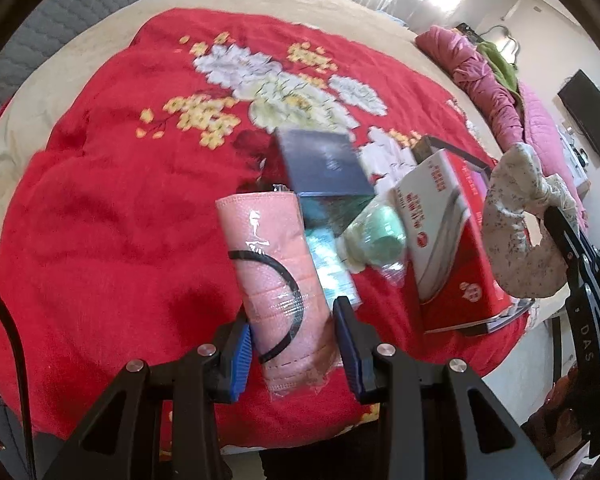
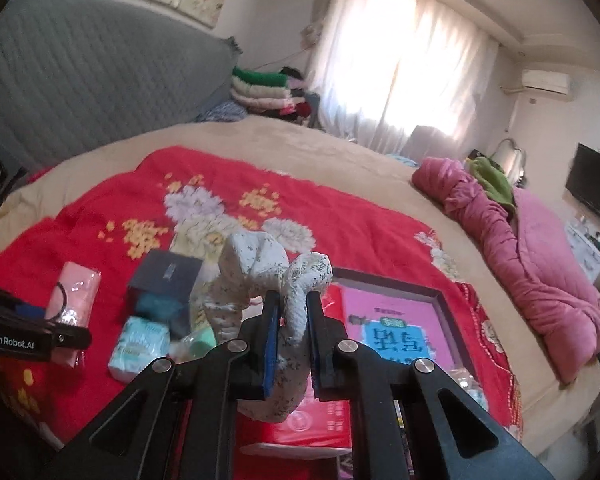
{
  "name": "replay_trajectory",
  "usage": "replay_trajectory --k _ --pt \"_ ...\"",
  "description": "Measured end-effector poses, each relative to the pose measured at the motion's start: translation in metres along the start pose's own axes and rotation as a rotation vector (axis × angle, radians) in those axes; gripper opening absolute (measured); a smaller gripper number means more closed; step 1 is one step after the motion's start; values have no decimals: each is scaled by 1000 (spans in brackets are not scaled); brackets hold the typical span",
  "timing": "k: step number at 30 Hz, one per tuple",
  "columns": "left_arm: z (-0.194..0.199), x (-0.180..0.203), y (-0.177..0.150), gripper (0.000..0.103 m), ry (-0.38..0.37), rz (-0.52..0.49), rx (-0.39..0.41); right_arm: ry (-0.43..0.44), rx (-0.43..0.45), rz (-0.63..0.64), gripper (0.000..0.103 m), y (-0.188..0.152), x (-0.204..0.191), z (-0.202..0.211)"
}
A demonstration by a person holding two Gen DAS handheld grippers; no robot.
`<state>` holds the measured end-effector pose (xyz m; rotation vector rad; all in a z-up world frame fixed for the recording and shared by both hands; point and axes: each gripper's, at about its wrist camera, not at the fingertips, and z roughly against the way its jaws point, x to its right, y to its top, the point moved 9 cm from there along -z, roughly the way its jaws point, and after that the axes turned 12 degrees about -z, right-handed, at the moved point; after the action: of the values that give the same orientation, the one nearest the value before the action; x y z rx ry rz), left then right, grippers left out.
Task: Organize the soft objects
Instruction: 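Lift the towel roll and scrunchie and carry them over the pink tray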
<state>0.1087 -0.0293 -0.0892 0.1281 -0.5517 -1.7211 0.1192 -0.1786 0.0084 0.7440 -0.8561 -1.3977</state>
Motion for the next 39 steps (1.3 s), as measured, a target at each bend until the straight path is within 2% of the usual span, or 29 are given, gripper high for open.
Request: replay_trajectory --k 10,18,27,32,37,39 --pt "16 72 45 38 2 -153 57 -48 63 -94 13 25 53 22" --pt "20 139 82 38 -4 -271 96 -128 93 -213 13 28 124 32" --pt "1 207 111 38 -28 -379 103 -181 105 -372 13 22 201 41" --pt "-25 237 118 38 -34 -434 76 -186 39 -469 13 2 231 29" --pt "-65 260 112 38 -59 -471 -8 -135 -65 -580 13 -27 248 -1" --pt "-80 267 107 38 -65 -480 -40 -121 -97 -586 13 -35 246 -11"
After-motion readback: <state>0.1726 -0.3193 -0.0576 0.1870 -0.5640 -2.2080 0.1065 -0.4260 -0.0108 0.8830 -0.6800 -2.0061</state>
